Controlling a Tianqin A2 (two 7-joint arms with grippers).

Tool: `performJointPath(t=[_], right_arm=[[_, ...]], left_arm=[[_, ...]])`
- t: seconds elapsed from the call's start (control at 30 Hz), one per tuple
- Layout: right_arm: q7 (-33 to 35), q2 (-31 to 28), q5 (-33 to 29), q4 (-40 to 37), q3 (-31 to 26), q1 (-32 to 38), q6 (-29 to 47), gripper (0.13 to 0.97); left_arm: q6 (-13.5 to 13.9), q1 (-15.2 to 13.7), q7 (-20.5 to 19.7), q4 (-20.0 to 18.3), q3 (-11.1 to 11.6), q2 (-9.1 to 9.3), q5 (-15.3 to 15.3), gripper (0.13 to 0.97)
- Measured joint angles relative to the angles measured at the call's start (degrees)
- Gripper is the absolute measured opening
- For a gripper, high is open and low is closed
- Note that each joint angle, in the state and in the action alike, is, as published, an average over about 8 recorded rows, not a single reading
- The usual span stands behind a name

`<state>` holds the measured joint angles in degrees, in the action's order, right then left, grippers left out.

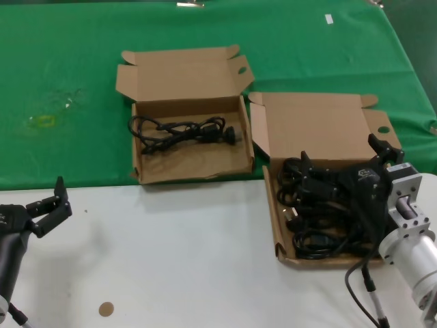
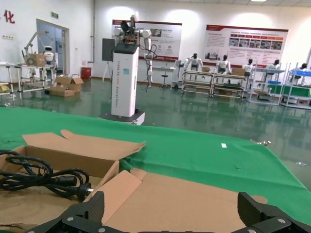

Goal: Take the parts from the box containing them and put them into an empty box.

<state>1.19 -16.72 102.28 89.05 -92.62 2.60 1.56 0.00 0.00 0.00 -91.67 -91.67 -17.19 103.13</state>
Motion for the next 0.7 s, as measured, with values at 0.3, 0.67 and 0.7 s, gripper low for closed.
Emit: performJointPath(t=[0.3,0.67,0.7], right_arm=[[0.0,0.0,0.0,0.0,0.0,0.0,0.0,0.966],[0.0,0.0,0.0,0.0,0.0,0.0,0.0,0.966],[0.0,0.0,0.0,0.0,0.0,0.0,0.0,0.966]], left_arm=[[0.0,0.0,0.0,0.0,0.0,0.0,0.0,0.966],[0.0,0.0,0.0,0.0,0.0,0.0,0.0,0.966],[0.0,0.0,0.0,0.0,0.0,0.0,0.0,0.966]])
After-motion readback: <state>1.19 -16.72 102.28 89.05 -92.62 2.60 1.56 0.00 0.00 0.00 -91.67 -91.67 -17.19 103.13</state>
